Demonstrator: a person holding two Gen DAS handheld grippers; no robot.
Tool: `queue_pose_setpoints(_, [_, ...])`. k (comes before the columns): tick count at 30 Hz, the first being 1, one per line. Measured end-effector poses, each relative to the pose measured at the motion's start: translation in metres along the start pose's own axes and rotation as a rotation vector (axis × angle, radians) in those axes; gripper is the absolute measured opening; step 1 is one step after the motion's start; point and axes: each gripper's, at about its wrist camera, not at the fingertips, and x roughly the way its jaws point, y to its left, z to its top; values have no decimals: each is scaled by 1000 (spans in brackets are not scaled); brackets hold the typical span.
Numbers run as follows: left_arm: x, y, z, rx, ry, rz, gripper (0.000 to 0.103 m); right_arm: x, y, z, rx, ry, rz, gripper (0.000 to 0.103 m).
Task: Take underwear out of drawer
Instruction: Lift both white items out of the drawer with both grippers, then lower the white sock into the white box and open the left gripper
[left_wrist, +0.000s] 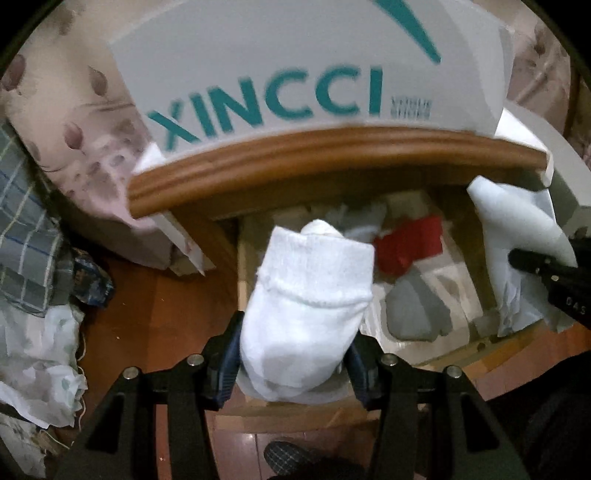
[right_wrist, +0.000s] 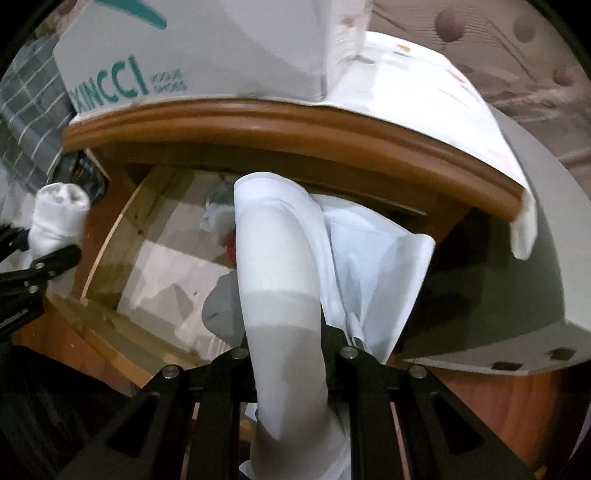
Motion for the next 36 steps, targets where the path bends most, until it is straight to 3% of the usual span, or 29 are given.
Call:
queue_pose_setpoints(9, [-59, 24, 21, -100, -137, 20, 50, -21, 1, -7, 15, -77, -4, 14])
queue_pose_setpoints(24, [-157, 66, 103, -67, -362, 112, 50, -28, -9, -11, 46, -105, -8, 14])
queue_pose_setpoints(31, [-157, 82, 148, -104, -378, 120, 50, -33, -8, -13, 56, -134, -21, 14])
queue_pose_setpoints(36, [-139, 79, 174, -114, -345, 123, 50, -35, -13, -14, 100, -143, -20, 14])
